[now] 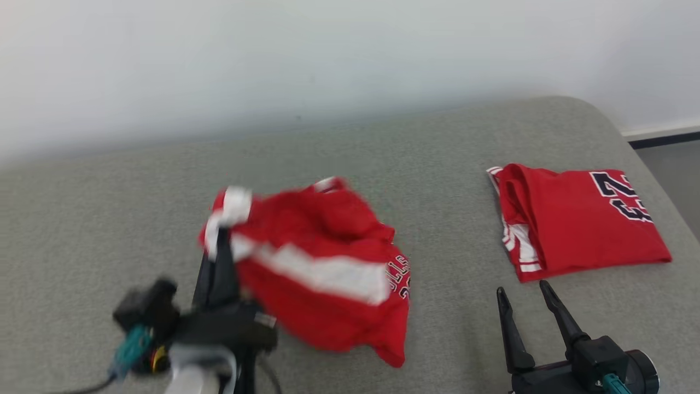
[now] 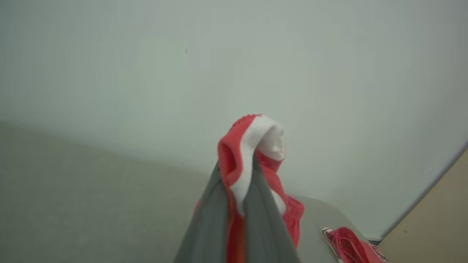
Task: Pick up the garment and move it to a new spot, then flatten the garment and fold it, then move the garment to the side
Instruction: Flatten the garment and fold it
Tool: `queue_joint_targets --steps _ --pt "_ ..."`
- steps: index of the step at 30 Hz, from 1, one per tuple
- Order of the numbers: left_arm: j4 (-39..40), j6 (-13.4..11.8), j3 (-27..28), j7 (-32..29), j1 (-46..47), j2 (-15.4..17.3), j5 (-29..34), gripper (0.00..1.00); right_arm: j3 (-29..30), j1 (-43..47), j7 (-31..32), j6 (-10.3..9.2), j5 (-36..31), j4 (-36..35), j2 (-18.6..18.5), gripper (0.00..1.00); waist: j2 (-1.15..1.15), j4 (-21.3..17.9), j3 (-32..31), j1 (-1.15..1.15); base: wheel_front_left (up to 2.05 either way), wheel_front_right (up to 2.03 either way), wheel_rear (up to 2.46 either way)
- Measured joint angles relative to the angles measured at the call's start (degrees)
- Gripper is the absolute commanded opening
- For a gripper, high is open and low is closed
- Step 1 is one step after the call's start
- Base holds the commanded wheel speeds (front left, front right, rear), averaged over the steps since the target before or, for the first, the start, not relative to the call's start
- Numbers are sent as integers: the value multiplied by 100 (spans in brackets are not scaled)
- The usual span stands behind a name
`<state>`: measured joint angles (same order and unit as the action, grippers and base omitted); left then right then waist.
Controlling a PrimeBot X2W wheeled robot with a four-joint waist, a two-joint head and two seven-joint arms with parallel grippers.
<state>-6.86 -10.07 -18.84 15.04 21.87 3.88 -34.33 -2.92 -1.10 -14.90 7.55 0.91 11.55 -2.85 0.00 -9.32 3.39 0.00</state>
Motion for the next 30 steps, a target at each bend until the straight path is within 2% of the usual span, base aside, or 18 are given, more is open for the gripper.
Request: queue_joint_targets --steps 5,7,8,14,18,20,25,30 --pt "-769 -49 748 0 -1366 1 -438 0 29 2 3 0 -56 -31 -2 100 0 356 11 0 0 0 0" --pt "-1012 -5 962 1 -1504 -37 -632 4 22 -3 11 0 -78 -40 -3 100 0 486 19 0 0 0 0" --pt "-1149 5 994 0 -1541 -40 -727 100 18 -5 23 0 -92 -43 -4 100 0 550 21 0 0 0 0" --pt "-1486 116 1126 0 -1716 -83 -924 100 -79 -13 94 0 -152 -102 -1 100 0 889 9 0 0 0 0" --pt "-1528 309 1045 0 -1859 -58 -911 100 -97 -22 232 0 -154 -252 -1 100 0 1018 -25 -1 0 0 0" --pt "-1416 355 1006 0 -1922 66 -743 100 -99 -22 316 0 -163 -352 -2 100 0 1047 -45 0 0 0 0" --pt "-1085 238 993 1 -1896 646 -7 100 -275 -20 712 0 -140 -548 -3 100 0 1093 -71 0 0 0 0" --pt "-926 98 902 0 -1675 806 326 100 -671 -71 1647 0 59 -587 0 100 0 1026 -107 0 0 0 0"
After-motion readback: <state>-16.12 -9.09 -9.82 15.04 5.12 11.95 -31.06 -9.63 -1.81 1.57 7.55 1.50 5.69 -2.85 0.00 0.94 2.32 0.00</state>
